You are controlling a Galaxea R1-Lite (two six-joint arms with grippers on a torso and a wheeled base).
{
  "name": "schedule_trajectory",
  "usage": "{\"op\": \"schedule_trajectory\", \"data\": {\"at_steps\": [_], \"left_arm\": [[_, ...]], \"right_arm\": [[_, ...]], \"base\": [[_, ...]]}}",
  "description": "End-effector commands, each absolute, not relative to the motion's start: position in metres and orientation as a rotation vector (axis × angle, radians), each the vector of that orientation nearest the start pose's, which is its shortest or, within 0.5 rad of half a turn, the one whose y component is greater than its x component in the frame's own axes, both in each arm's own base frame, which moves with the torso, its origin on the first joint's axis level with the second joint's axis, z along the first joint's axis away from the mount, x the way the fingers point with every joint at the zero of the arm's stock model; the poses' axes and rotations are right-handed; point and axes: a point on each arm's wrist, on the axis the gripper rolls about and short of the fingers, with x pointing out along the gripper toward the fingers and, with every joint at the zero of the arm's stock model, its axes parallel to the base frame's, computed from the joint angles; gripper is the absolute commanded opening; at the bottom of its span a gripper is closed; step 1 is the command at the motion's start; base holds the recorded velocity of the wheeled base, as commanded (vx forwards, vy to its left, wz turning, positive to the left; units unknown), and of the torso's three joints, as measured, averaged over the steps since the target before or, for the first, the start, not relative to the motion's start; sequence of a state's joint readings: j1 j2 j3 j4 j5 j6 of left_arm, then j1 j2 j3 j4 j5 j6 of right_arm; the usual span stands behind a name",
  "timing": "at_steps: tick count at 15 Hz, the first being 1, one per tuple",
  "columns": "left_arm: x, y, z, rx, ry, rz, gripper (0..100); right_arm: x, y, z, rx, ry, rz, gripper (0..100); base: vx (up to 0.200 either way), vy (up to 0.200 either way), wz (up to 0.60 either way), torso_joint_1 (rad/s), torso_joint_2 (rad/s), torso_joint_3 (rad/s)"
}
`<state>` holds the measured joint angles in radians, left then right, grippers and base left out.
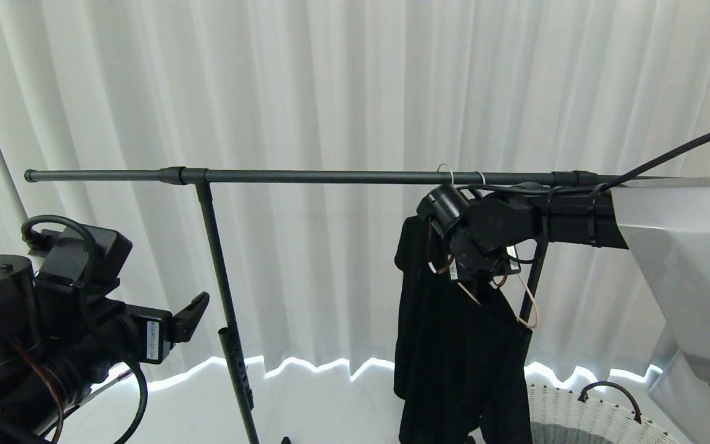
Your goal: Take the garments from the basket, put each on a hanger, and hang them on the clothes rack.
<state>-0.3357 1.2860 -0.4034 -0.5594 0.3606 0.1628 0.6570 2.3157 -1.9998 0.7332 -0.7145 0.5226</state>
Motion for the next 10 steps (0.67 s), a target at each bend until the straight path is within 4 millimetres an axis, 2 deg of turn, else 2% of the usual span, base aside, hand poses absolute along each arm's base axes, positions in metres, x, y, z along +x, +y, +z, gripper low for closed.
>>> {"op": "schedule_trajectory", "data": {"at_steps": [1,5,8,10], "left_arm": [[0.173,-0.053,0.169,0.272,0.305,-0.005,100],[0.173,-0.053,0.168,0.274,0.308,-0.004,100],[0.172,-0.053,0.168,0.272,0.308,-0.003,100],[0.173,-0.053,0.167,0.273,0.311,-0.005,100]], "right_arm": [[0.359,0.259,0.156,-0.153,0.738,-0.248,100],[0.360,0.263,0.161,-0.127,0.702,-0.231,100],[0.352,0.260,0.190,-0.068,0.639,-0.207,100],[0.336,0.261,0.221,-0.013,0.575,-0.164,100]], "base": [[0.000,0.000,0.00,0.000,0.00,0.000],[0.000,0.000,0.00,0.000,0.00,0.000],[0.000,0.000,0.00,0.000,0.00,0.000],[0.000,0.000,0.00,0.000,0.00,0.000]]}}
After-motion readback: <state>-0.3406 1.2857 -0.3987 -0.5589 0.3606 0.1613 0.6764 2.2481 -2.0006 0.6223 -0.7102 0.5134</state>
